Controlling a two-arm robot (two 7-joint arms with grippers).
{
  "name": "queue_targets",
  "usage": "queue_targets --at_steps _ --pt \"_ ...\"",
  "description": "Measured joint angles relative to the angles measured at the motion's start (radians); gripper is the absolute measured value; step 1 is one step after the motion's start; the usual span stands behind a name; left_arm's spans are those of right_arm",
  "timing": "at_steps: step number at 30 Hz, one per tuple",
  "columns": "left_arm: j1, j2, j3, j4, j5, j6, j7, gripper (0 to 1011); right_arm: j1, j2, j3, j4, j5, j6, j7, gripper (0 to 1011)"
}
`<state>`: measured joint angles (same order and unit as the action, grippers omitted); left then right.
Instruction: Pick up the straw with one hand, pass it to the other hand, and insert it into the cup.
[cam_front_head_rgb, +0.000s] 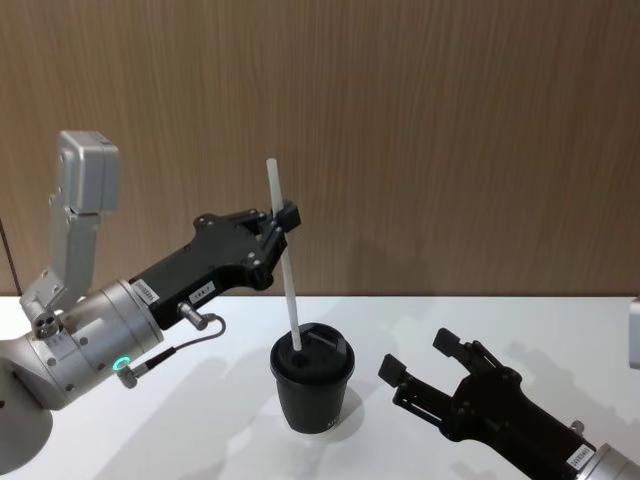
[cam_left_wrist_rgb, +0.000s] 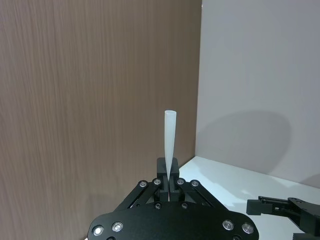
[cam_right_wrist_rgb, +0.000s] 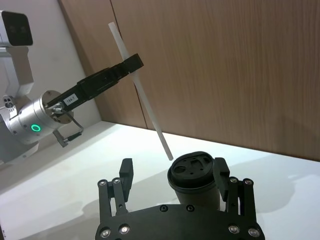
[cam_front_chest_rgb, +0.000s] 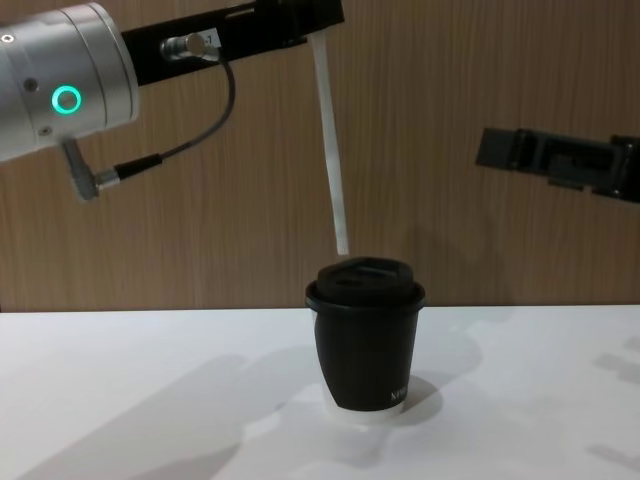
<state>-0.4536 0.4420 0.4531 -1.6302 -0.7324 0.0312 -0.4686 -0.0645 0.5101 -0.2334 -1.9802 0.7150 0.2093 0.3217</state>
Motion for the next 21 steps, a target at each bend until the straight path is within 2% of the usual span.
queue_targets --at_steps 21 --pt "-0.033 -0.014 0.016 0.050 -0.008 0.017 -0.025 7 0.000 0.022 -0.007 0.012 0.012 -0.005 -0.011 1001"
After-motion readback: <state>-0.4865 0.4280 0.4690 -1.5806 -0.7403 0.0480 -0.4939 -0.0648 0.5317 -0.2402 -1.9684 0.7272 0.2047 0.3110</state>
